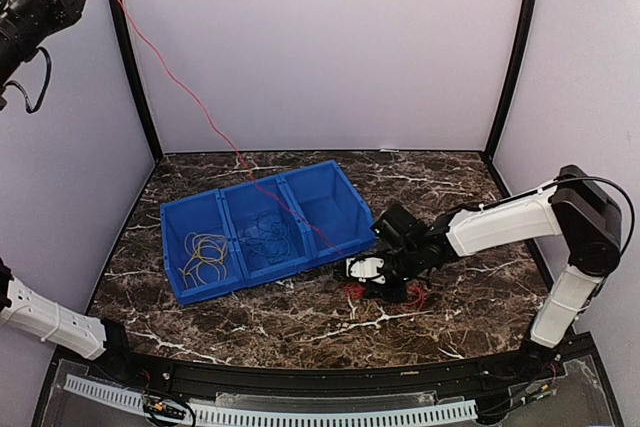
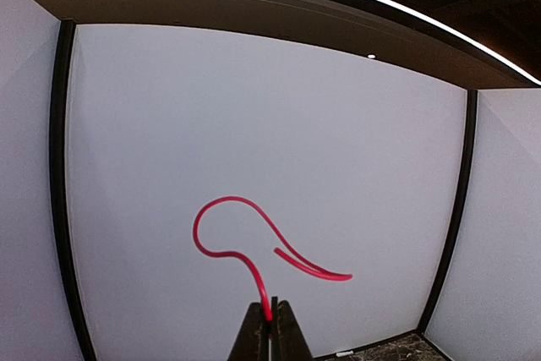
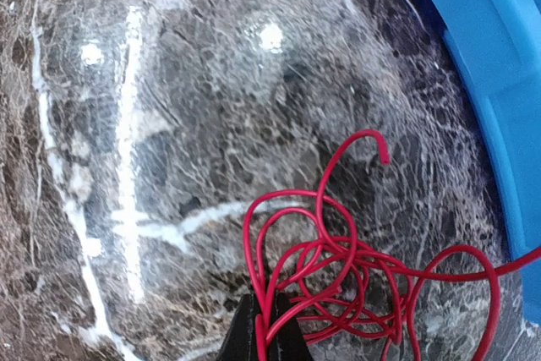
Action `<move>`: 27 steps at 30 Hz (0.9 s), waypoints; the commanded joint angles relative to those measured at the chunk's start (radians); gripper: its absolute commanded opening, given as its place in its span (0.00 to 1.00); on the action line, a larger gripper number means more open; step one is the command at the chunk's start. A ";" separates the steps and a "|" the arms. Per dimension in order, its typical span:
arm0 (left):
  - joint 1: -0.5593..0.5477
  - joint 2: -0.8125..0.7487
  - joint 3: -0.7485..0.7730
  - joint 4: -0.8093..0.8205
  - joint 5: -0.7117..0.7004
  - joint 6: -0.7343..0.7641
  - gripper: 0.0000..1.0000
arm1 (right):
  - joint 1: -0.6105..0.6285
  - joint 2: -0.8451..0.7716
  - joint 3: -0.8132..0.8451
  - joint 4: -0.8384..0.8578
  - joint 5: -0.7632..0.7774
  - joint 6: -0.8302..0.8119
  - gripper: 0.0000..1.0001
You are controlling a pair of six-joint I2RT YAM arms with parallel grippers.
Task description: Untangle the cables
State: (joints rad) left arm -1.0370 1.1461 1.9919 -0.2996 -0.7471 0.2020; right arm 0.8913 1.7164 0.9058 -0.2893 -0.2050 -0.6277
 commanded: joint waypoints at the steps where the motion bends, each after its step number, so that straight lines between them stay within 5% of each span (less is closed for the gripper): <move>1: -0.002 0.024 0.003 0.042 -0.041 0.046 0.00 | -0.064 -0.015 -0.068 -0.115 0.070 -0.014 0.00; 20: -0.002 0.038 0.048 0.115 -0.057 0.099 0.00 | -0.494 -0.125 -0.237 -0.095 0.049 -0.273 0.09; 27: -0.001 0.053 0.043 0.062 -0.017 0.076 0.00 | -0.523 -0.153 -0.231 -0.123 -0.019 -0.272 0.12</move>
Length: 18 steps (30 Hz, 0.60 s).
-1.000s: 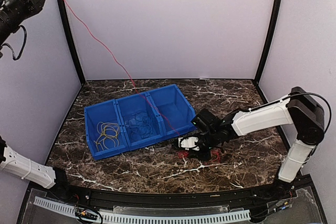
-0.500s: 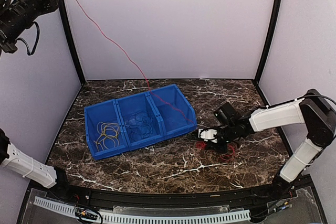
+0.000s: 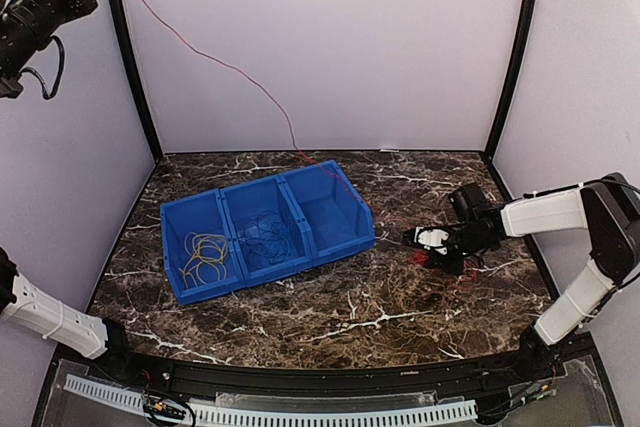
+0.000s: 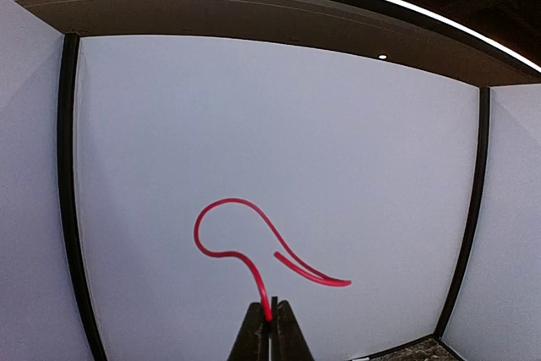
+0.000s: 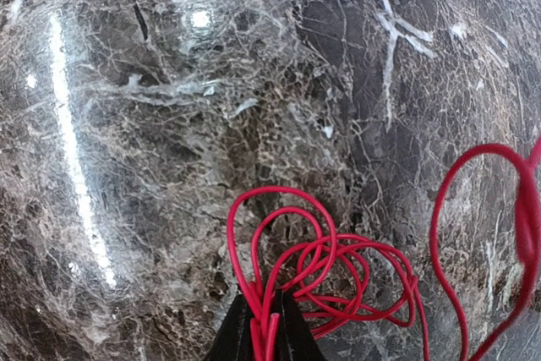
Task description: Untangle the cables
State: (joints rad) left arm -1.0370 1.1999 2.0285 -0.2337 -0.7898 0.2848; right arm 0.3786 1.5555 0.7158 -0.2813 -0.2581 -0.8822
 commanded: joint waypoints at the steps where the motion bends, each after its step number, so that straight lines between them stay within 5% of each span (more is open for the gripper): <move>1: -0.001 0.003 0.004 -0.021 0.033 -0.022 0.00 | -0.010 0.010 -0.041 -0.130 0.033 -0.016 0.12; 8: -0.002 0.028 -0.050 -0.106 0.098 -0.127 0.00 | -0.012 -0.019 -0.019 -0.183 -0.020 -0.006 0.17; 13: -0.001 0.061 -0.173 -0.217 0.308 -0.286 0.00 | -0.010 -0.131 0.017 -0.278 -0.116 0.008 0.36; 18: -0.001 0.037 -0.434 -0.085 0.504 -0.449 0.00 | -0.007 -0.260 0.076 -0.394 -0.211 0.022 0.52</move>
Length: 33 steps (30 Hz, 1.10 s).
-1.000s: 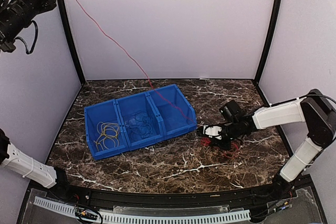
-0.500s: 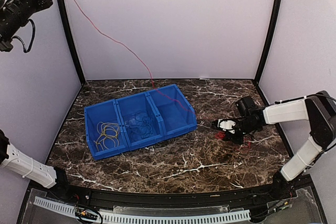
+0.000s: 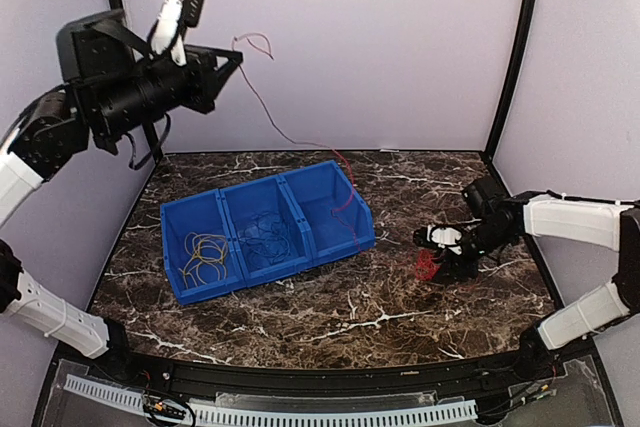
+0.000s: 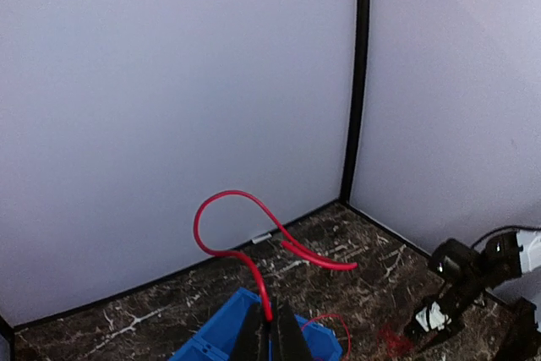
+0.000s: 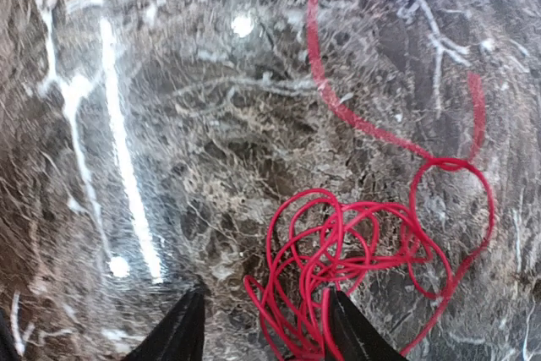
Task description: Untangle the cables
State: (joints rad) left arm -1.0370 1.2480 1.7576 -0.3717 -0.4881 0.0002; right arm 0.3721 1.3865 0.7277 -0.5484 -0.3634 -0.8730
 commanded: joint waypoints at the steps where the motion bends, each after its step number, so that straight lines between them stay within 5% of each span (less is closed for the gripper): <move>1: -0.001 -0.014 -0.234 0.074 0.240 -0.180 0.00 | 0.001 -0.105 0.079 -0.150 -0.119 0.014 0.54; 9: -0.004 0.017 -0.496 0.244 0.479 -0.310 0.00 | 0.076 -0.097 0.158 -0.127 -0.072 0.073 0.56; 19: -0.005 -0.036 -0.610 0.283 0.430 -0.373 0.00 | 0.240 0.138 0.215 -0.060 0.005 0.055 0.58; 33: -0.005 -0.106 -0.704 0.319 0.378 -0.392 0.00 | 0.255 0.299 0.227 0.015 0.102 0.037 0.63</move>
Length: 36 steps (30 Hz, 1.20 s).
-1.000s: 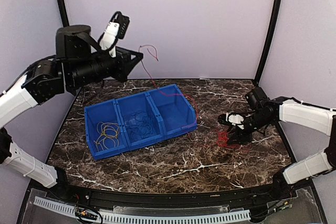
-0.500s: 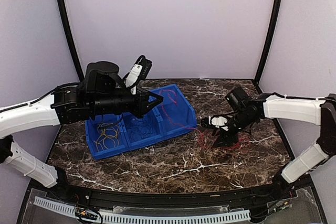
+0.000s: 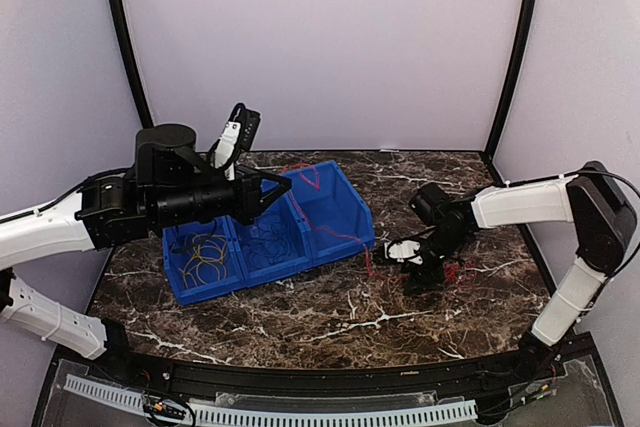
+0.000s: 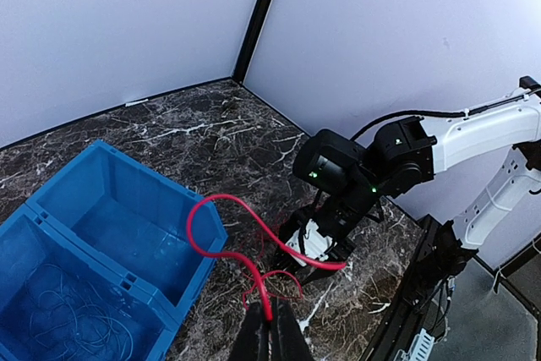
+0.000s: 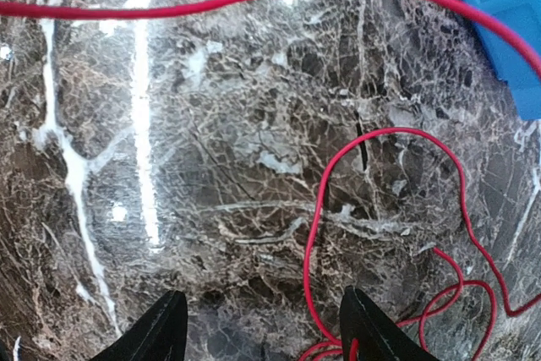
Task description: Untangle the cables
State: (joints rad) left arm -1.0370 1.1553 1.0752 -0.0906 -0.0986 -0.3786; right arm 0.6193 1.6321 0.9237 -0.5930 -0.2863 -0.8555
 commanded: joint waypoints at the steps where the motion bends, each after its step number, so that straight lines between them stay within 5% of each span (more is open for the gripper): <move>1: -0.005 -0.013 -0.021 0.038 -0.010 -0.014 0.00 | 0.008 0.068 0.037 0.067 0.027 0.027 0.63; 4: -0.005 -0.015 -0.025 0.032 -0.011 -0.017 0.00 | 0.009 0.101 0.045 0.091 0.038 0.033 0.57; 8: -0.005 -0.029 -0.032 0.029 -0.039 -0.017 0.00 | 0.010 0.140 0.093 0.023 0.000 0.045 0.00; 16: -0.005 -0.053 -0.048 0.019 -0.112 0.006 0.00 | -0.023 -0.004 0.384 -0.390 -0.517 0.128 0.00; 20: -0.005 -0.035 -0.050 0.037 -0.106 0.012 0.00 | -0.050 0.088 0.472 -0.478 -0.484 0.362 0.00; 28: -0.005 -0.034 -0.065 0.057 -0.116 0.022 0.00 | -0.141 0.076 0.509 -0.685 -0.658 0.291 0.00; 31: -0.005 -0.037 -0.081 0.078 -0.126 0.039 0.00 | -0.149 0.021 0.462 -0.630 -0.561 0.322 0.00; 36: -0.005 0.017 -0.104 0.104 -0.088 0.090 0.00 | -0.167 0.021 0.461 -0.768 -0.842 0.138 0.04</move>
State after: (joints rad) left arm -1.0370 1.1370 0.9985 -0.0429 -0.2070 -0.3428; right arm 0.4553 1.6703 1.3941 -1.2568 -0.9298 -0.6117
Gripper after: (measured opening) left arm 0.008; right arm 0.027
